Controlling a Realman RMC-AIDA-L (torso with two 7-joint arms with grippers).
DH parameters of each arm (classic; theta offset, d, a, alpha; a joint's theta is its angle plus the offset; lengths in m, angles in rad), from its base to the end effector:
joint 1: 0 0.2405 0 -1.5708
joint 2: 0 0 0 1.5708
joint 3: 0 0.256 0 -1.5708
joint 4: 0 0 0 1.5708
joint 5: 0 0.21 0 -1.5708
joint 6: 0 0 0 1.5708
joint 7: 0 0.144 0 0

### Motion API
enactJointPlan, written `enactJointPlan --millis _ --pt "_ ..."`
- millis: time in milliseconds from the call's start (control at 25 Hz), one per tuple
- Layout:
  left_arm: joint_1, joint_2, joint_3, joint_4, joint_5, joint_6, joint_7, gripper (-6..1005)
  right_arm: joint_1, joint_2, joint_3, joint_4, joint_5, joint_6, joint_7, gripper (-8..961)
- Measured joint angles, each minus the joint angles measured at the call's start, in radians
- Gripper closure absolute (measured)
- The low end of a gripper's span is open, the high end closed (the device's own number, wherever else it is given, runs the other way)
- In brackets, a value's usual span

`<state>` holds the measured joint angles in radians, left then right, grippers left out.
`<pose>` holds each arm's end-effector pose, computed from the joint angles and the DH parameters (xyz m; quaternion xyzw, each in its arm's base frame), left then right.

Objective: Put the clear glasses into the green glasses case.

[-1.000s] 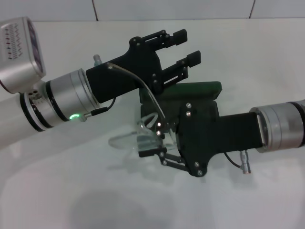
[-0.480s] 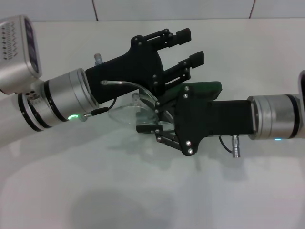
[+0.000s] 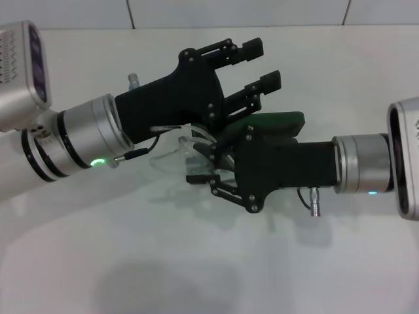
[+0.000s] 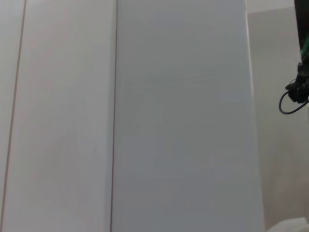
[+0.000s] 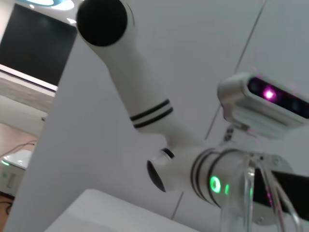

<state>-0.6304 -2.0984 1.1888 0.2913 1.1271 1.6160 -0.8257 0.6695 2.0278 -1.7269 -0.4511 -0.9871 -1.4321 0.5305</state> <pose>-0.1783 0.3251 -0.0439 -0.8685 -0.0388 -0.4739 0.1404 0.1584 0.3172 -0.0780 -0.9158 -0.2027 0.3366 0.0834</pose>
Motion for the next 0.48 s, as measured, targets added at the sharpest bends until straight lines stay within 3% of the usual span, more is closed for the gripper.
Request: enactJointPlan --millis 480 --pt "0.014 0.002 0.0 -0.001 -0.005 0.01 -0.002 420 0.005 0.0 -0.005 -0.003 0.037 0.07 0.012 830"
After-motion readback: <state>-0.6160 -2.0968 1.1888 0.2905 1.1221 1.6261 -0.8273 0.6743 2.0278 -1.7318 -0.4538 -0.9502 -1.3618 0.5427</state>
